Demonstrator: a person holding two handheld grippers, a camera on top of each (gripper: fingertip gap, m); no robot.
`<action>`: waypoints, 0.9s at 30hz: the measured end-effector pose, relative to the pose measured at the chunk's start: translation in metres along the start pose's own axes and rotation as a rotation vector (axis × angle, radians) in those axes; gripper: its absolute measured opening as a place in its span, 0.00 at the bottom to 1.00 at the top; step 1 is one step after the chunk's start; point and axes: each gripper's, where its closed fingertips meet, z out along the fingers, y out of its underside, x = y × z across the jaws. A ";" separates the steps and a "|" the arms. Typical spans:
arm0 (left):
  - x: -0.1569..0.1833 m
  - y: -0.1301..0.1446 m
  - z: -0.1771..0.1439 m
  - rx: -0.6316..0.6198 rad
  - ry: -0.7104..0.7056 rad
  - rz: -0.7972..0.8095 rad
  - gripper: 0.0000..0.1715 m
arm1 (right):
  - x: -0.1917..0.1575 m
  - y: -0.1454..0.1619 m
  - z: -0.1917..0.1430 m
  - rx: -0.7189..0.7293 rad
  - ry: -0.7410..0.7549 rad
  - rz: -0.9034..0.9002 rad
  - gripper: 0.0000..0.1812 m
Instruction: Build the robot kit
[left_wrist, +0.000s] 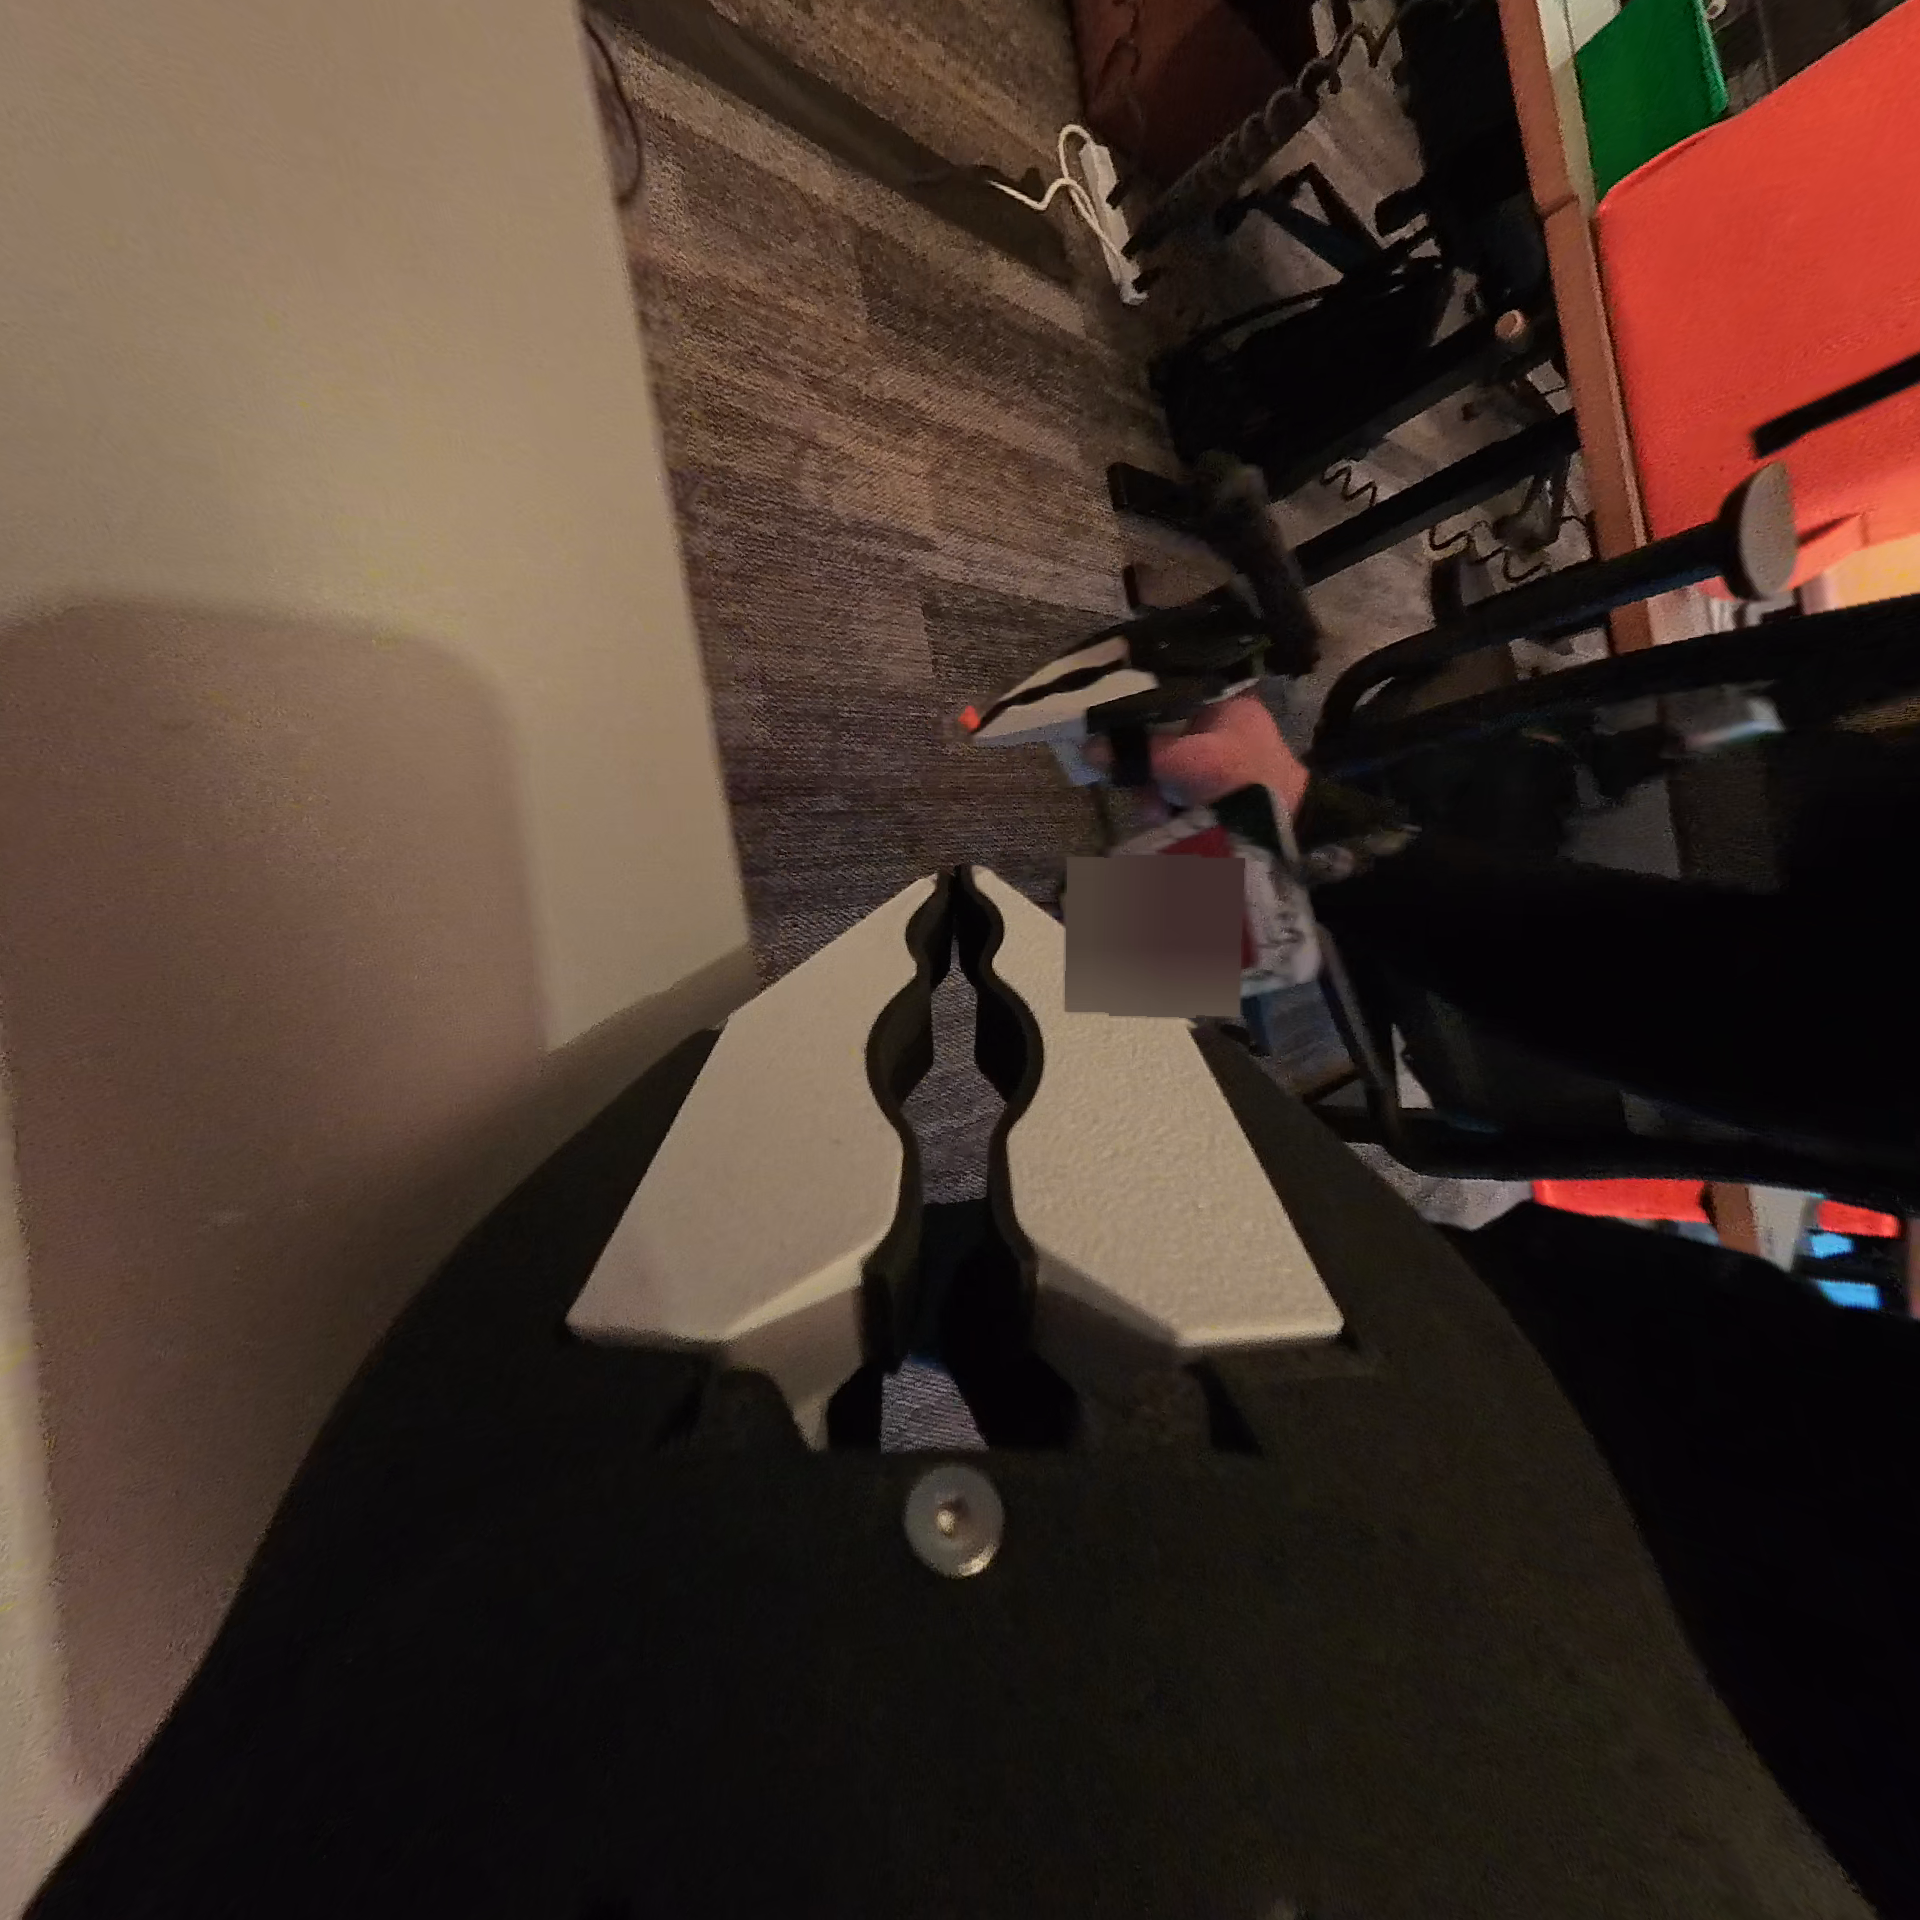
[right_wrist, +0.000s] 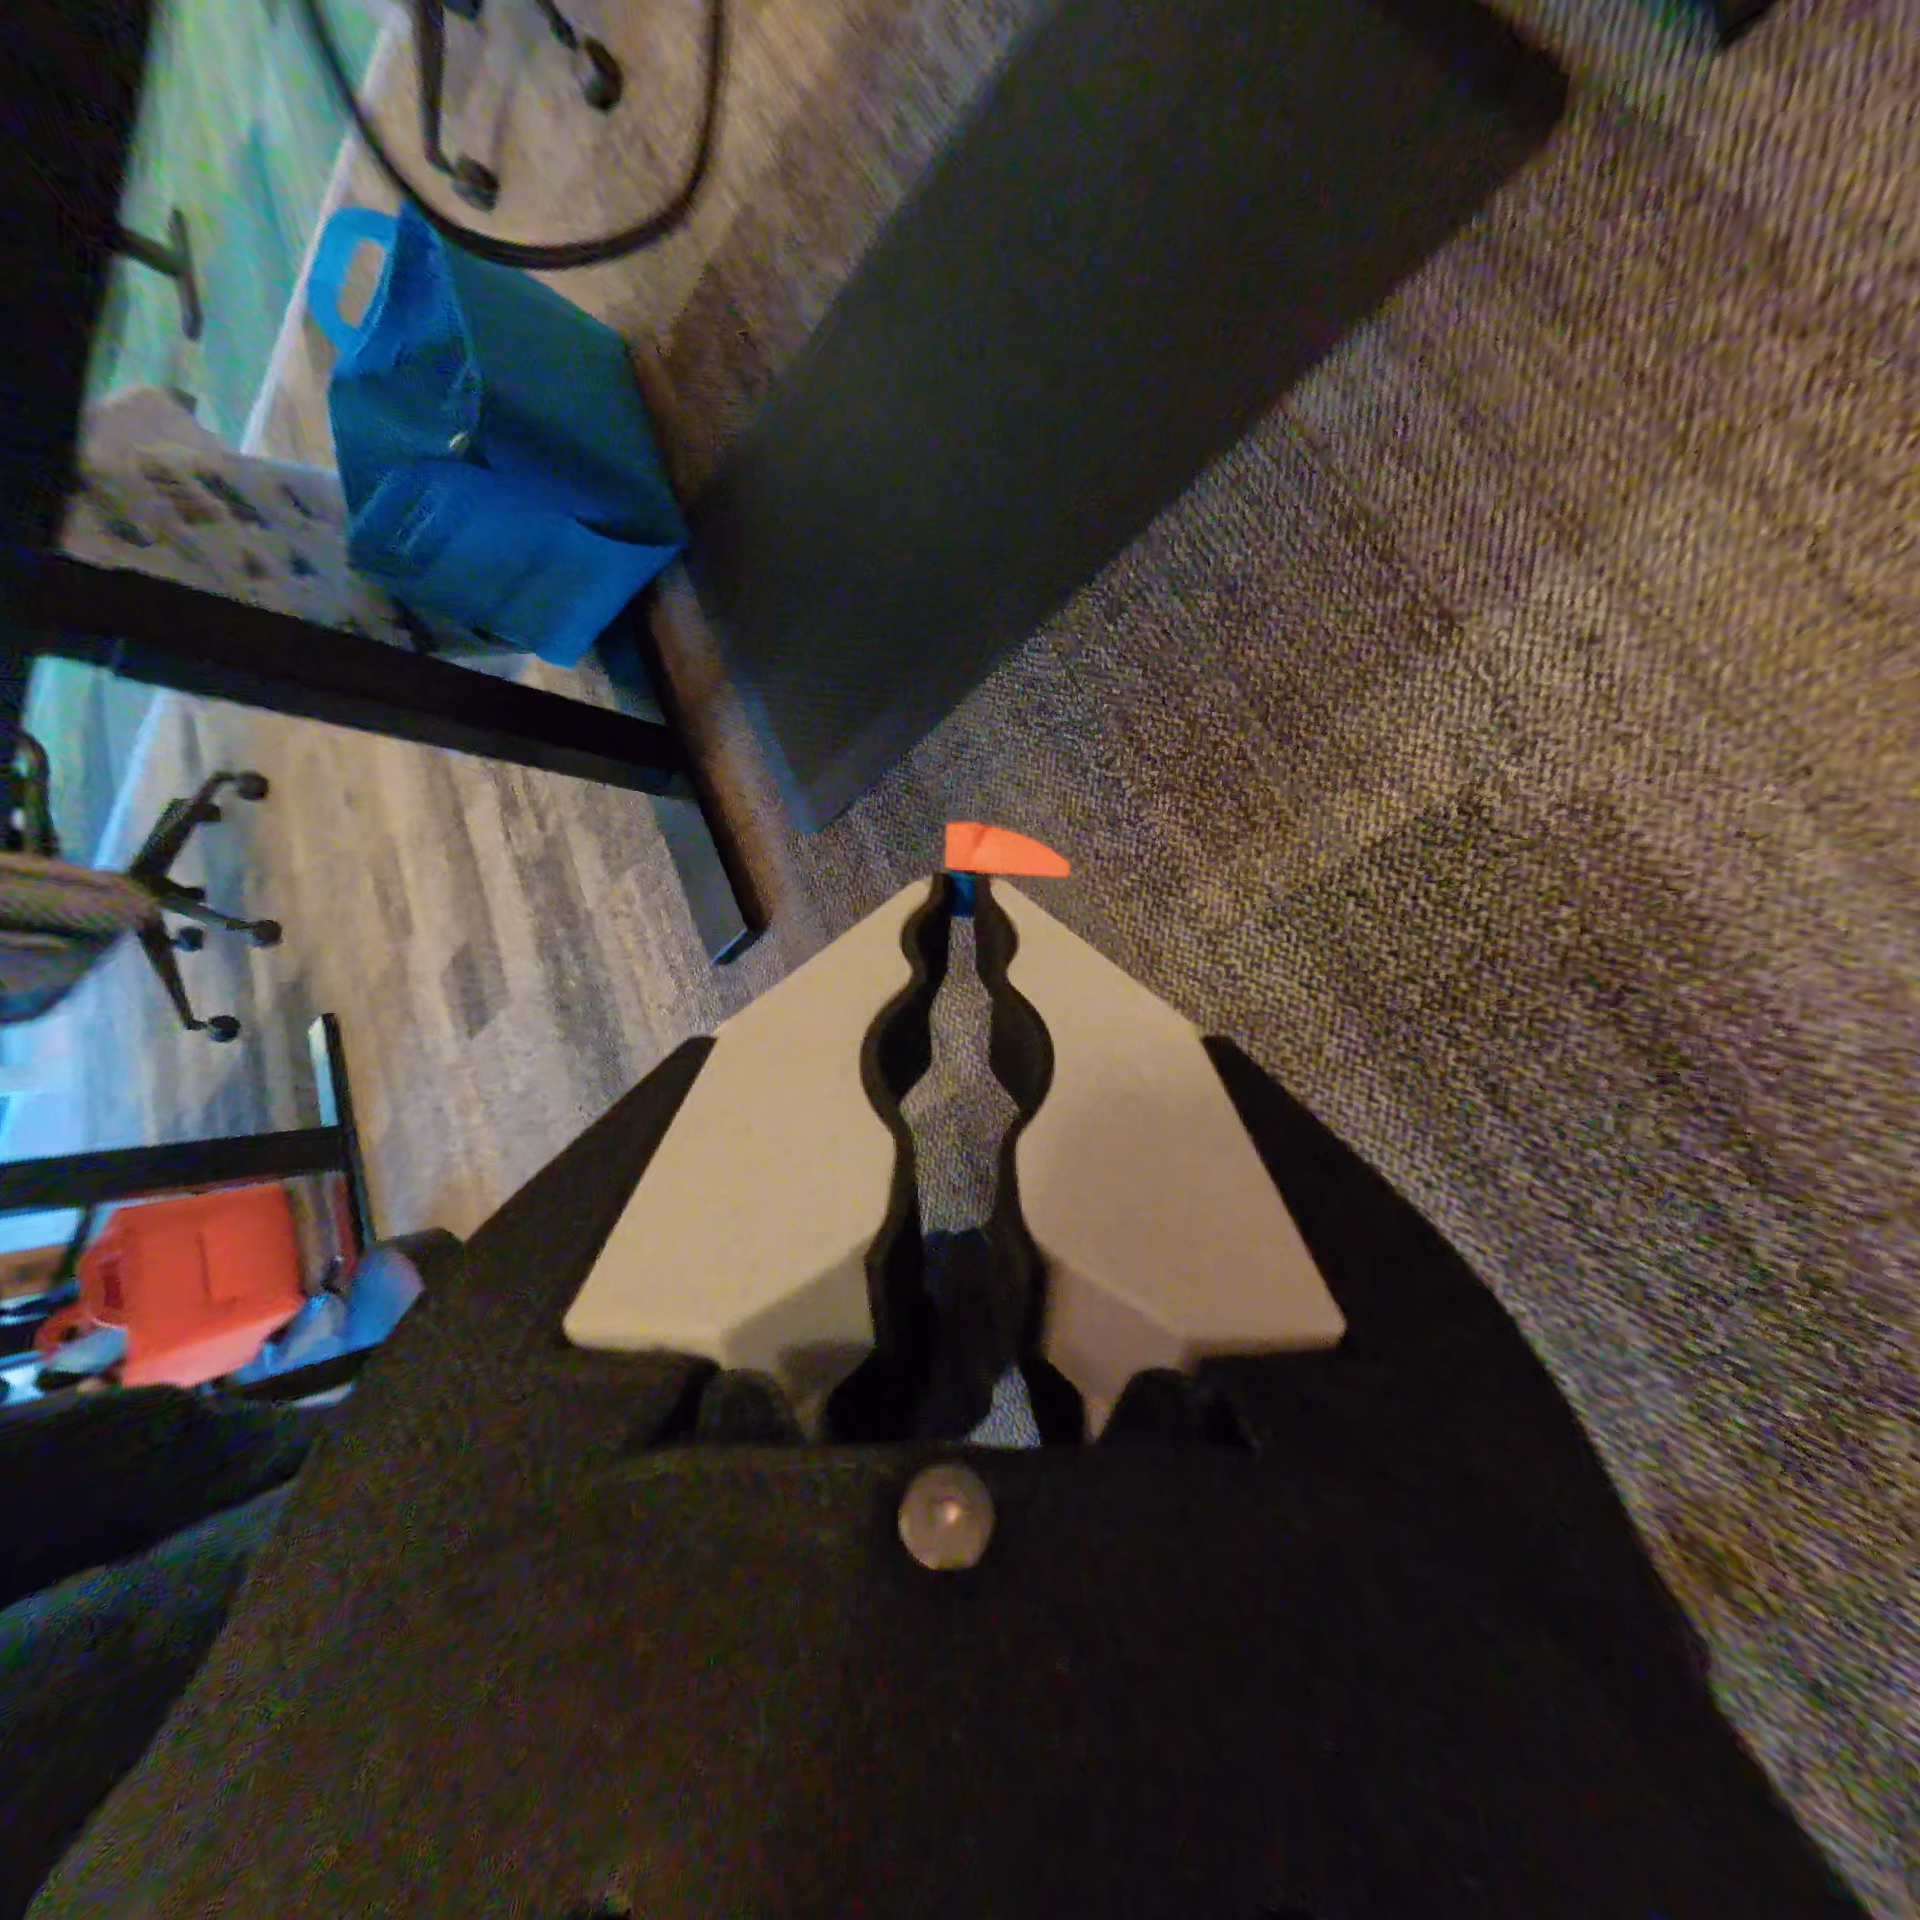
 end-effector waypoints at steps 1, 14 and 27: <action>0.010 0.002 0.002 -0.005 0.006 -0.006 0.00 | -0.016 -0.005 -0.020 0.005 0.006 -0.028 0.01; 0.234 0.127 -0.196 0.018 0.128 0.105 0.00 | -0.348 -0.049 -0.148 0.065 -0.084 -0.425 0.01; 0.258 0.395 -0.646 0.527 -0.428 -0.210 0.00 | -0.919 0.026 -0.053 -0.046 -0.740 -0.756 0.01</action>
